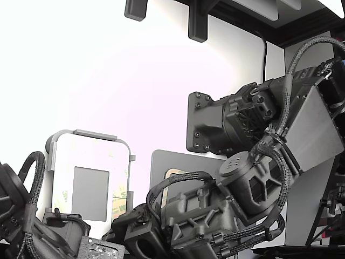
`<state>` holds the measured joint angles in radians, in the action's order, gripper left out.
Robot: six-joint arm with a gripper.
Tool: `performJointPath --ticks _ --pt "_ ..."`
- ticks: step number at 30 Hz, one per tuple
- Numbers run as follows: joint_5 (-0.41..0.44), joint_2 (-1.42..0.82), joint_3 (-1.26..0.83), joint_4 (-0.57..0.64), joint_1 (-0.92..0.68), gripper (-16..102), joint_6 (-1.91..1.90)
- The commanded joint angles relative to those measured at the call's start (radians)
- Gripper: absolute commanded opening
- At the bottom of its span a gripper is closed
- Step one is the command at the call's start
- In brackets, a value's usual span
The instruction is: Peel off protective film from adhesive tape.
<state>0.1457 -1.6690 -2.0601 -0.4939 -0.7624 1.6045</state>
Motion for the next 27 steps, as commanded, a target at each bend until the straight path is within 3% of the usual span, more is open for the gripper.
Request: performJointPath --ticks 1,27 --pt "-0.003 -0.017 0.032 0.003 0.002 -10 -0.002" --pt "0.000 -0.023 0.044 -0.020 0.002 -10 0.003"
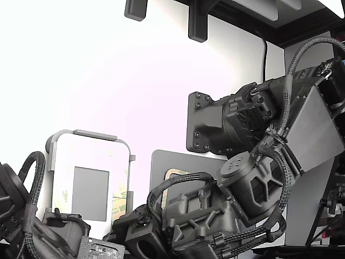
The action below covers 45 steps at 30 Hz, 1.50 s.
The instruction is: Peel off protective film from adhesive tape.
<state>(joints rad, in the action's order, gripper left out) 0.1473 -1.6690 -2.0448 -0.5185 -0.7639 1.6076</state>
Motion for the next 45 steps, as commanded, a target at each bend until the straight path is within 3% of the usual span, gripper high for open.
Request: performJointPath --ticks 1,45 --pt "-0.002 -0.023 0.029 0.005 0.003 -10 0.000" --pt "-0.046 -0.063 -0.008 -0.002 0.064 -10 0.052"
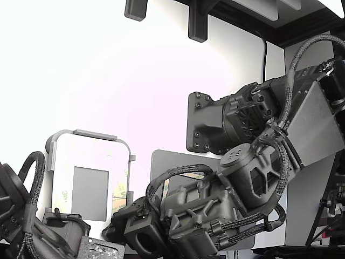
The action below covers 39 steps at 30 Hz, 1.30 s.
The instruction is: Peel off protective film from adhesive tape.
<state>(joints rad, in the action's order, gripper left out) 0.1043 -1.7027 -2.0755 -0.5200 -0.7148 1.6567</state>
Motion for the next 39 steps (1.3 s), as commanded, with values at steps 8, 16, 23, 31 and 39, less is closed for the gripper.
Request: performJointPath --ticks 8,16,23,31,39 --pt "-0.002 -0.028 0.051 -0.032 0.015 -10 0.005" --pt "-0.002 -0.026 0.064 -0.051 0.015 -10 0.003" --pt "0.006 -0.029 0.058 -0.051 0.011 -10 -0.002" --pt "0.014 -0.044 0.034 -0.043 0.002 -10 -0.009" --pt "0.017 -0.049 0.023 -0.038 -0.006 -10 -0.014"
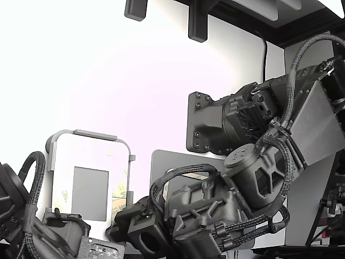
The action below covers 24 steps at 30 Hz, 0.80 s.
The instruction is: Peel off protective film from adhesive tape.
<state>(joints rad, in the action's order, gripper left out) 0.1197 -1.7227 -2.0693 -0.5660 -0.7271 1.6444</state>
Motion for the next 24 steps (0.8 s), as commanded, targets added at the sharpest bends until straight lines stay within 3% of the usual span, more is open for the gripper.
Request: performJointPath --ticks 1,24 --pt "0.002 -0.032 0.012 0.011 0.006 -10 -0.002" --pt "0.000 -0.034 -0.046 0.064 0.015 -10 0.041"
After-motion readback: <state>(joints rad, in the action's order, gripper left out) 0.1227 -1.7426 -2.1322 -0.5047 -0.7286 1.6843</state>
